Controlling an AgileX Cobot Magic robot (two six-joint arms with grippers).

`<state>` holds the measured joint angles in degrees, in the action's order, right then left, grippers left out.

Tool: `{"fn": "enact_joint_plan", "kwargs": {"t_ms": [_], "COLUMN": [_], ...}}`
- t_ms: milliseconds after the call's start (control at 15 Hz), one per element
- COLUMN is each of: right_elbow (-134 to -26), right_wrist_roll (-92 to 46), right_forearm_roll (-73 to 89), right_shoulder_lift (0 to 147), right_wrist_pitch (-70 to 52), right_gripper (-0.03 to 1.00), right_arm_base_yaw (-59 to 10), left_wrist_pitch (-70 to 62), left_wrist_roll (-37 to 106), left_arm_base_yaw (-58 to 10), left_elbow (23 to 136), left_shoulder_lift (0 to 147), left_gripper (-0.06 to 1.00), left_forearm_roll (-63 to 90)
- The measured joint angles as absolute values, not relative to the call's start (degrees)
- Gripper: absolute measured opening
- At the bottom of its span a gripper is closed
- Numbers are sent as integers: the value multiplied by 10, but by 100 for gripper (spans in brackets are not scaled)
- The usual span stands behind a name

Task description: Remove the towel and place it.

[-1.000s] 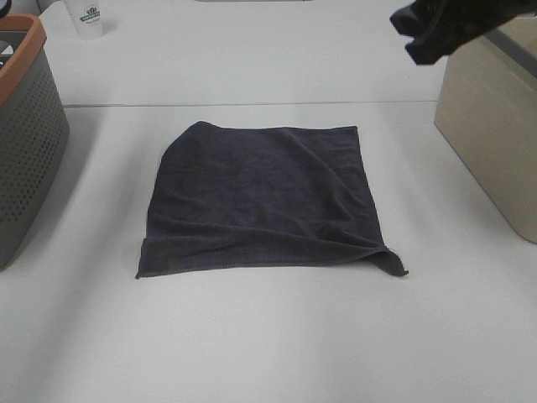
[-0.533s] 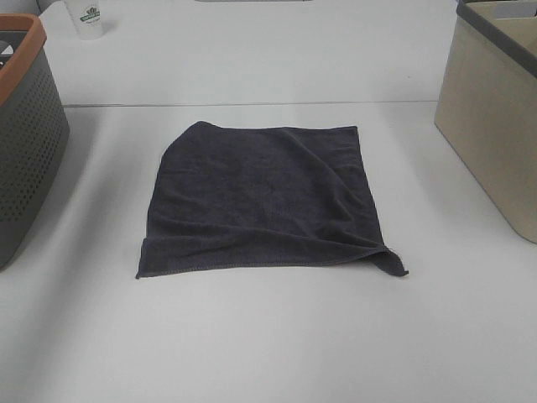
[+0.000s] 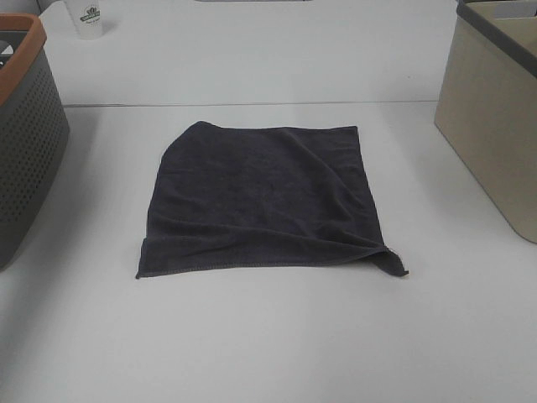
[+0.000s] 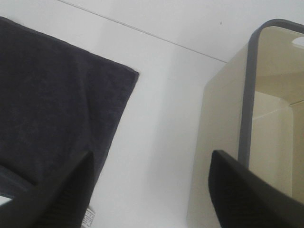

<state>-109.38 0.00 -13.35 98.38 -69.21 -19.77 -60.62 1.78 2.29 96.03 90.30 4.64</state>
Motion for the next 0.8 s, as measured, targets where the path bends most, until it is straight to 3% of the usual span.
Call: {"fn": "enact_joint_plan", "kwargs": {"t_ms": [467, 600, 733, 800], "right_elbow": [-1066, -1022, -923, -923], "right_wrist_roll": [28, 28, 28, 28], "right_forearm_roll": [-87, -82, -83, -83], "right_shoulder_lift": [917, 873, 804, 804], "right_wrist_pitch": [-698, -698, -698, -698], "right_gripper": [68, 68, 68, 68], "right_arm_base_yaw": [-198, -198, -198, -198], "left_wrist_pitch": [-692, -665, -580, -580], "left_wrist_roll": [11, 9, 9, 9], "left_arm_base_yaw": [36, 36, 27, 27], "left_elbow": [931, 866, 713, 713], "left_shoulder_lift": [836, 768, 651, 651], "left_gripper": [72, 72, 71, 71], "left_forearm_roll": [16, 5, 6, 6]}}
